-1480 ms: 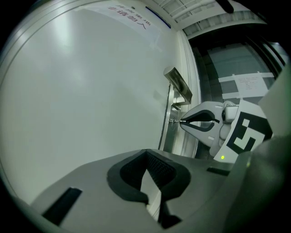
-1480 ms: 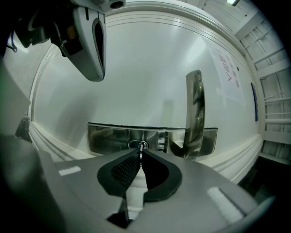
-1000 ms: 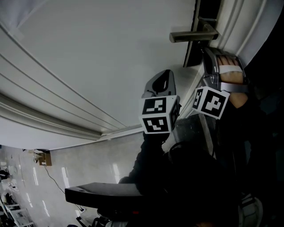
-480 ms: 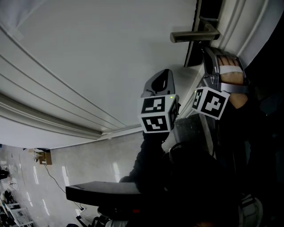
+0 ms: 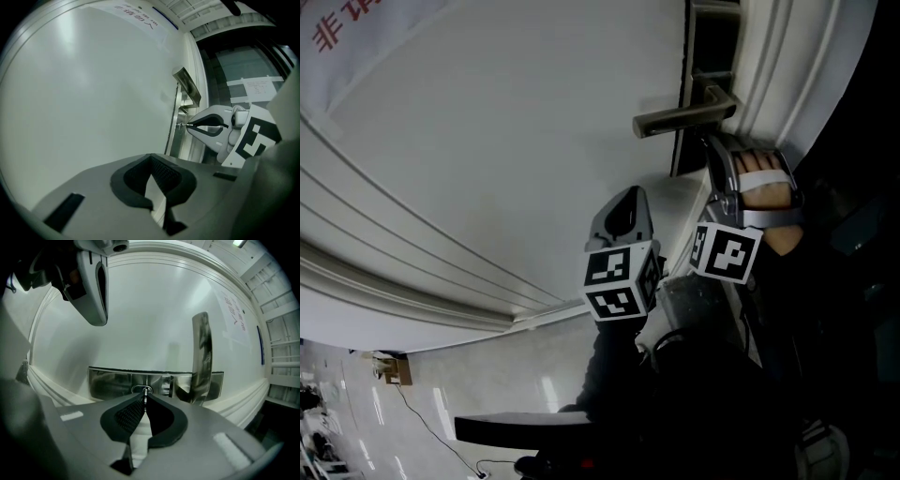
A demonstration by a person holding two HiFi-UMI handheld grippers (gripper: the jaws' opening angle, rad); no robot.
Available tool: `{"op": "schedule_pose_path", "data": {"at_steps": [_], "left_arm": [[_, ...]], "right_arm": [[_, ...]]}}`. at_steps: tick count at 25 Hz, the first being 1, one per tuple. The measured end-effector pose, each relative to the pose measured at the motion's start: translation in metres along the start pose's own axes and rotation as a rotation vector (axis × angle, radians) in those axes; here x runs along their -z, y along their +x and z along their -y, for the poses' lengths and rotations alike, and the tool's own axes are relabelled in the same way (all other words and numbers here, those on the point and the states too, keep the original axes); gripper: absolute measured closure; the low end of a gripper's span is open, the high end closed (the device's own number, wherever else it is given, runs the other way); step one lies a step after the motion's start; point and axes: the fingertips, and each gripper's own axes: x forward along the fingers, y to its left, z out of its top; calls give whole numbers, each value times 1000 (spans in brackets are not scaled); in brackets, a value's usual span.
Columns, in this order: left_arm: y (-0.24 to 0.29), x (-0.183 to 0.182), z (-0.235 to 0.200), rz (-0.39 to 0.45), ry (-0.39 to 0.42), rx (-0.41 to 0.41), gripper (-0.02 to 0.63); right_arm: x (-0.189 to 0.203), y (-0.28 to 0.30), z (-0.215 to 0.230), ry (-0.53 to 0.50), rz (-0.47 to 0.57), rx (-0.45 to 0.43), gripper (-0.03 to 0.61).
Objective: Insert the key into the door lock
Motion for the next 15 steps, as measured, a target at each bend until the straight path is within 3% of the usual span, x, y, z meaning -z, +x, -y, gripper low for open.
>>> {"op": "schedule_pose_path", "data": {"at_steps": [15], "left_arm": [[2, 4, 0, -7, -17, -2, 612]], "right_arm": [[1, 0, 1, -7, 10, 8, 566]]}}
